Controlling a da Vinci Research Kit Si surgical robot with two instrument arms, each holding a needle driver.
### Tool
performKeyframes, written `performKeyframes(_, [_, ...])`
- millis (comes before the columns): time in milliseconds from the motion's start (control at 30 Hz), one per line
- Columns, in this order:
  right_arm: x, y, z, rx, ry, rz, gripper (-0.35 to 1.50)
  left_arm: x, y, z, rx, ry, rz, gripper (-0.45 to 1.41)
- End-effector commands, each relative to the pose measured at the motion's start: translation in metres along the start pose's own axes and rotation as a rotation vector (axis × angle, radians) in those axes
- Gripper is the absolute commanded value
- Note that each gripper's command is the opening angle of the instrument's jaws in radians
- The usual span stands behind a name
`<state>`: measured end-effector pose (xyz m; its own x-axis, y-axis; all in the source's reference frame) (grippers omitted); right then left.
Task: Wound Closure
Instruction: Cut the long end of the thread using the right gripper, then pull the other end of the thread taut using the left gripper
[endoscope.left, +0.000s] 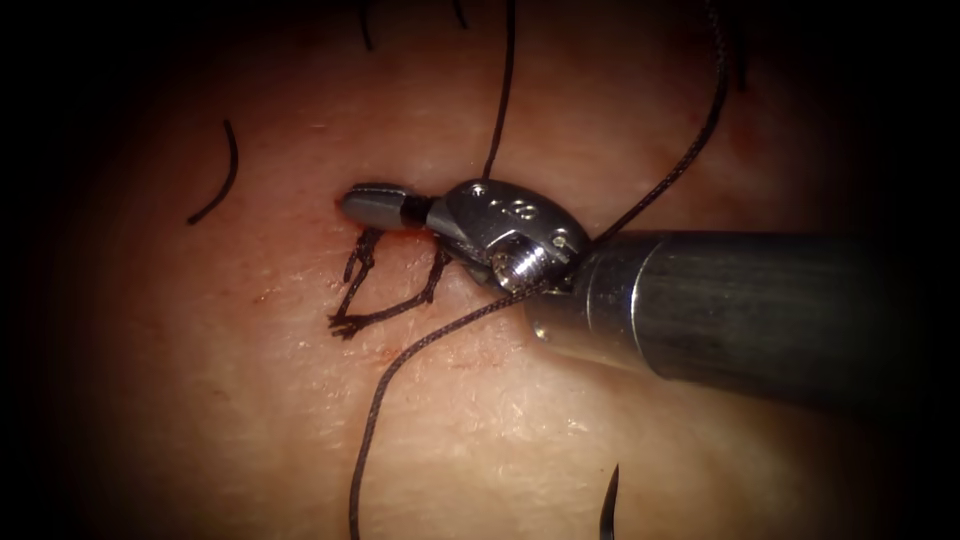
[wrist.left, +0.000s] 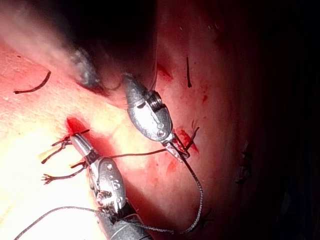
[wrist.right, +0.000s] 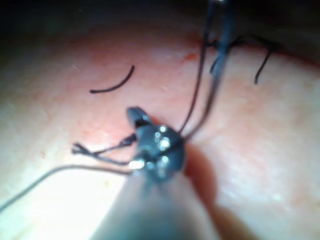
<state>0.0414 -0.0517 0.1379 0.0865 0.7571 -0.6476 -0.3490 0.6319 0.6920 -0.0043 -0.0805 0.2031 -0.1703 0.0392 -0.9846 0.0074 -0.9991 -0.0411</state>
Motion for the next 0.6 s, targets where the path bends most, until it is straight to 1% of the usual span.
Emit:
performKeyframes(33, [-0.0004, 0.0002, 0.0006, 0.001, 0.002, -0.018, -0.35, -0.0005, 0.0001, 0.0003, -0.003, 0.002, 0.000, -0.45])
performKeyframes(200, [-0.0003, 0.0002, -0.0007, -0.006, 0.013, -0.040, -0.35, -0.0007, -0.0001, -0.0014, 0.000, 0.005, -0.002, -0.45])
performKeyframes(233, [-0.0001, 0.0001, -0.0015, -0.004, 0.032, -0.038, 0.64, -0.0008, -0.0001, -0.0026, 0.007, -0.010, 0.004, -0.45])
performKeyframes(267, [0.0000, 0.0001, -0.0019, -0.012, 0.041, -0.053, 1.06, -0.0009, -0.0001, -0.0032, 0.010, -0.020, 0.005, -0.45])
performKeyframes(300, [0.0001, 0.0000, -0.0025, -0.029, 0.047, -0.062, 1.25, -0.0011, 0.0000, -0.0038, 0.016, -0.029, 0.005, -0.45])
performKeyframes(333, [0.0003, 0.0000, -0.0033, -0.039, 0.047, -0.077, 1.33, -0.0013, 0.0001, -0.0048, 0.022, -0.044, 0.006, -0.45])
performKeyframes(367, [0.0003, 0.0000, -0.0040, -0.037, 0.045, -0.082, 1.36, -0.0015, 0.0002, -0.0055, 0.027, -0.052, 0.007, -0.45])
performKeyframes(467, [0.0003, -0.0003, -0.0066, -0.019, 0.039, -0.100, 1.33, -0.0021, 0.0007, -0.0080, 0.038, -0.069, 0.011, -0.45])
performKeyframes(533, [0.0000, -0.0005, -0.0082, -0.011, 0.036, -0.107, 1.35, -0.0024, 0.0011, -0.0095, 0.044, -0.079, 0.013, -0.45])
performKeyframes(567, [-0.0002, -0.0007, -0.0096, 0.000, 0.034, -0.109, 1.36, -0.0027, 0.0015, -0.0114, 0.052, -0.094, 0.015, -0.45])
performKeyframes(600, [-0.0004, -0.0009, -0.0106, 0.008, 0.032, -0.110, 1.36, -0.0029, 0.0016, -0.0123, 0.054, -0.100, 0.016, -0.45])
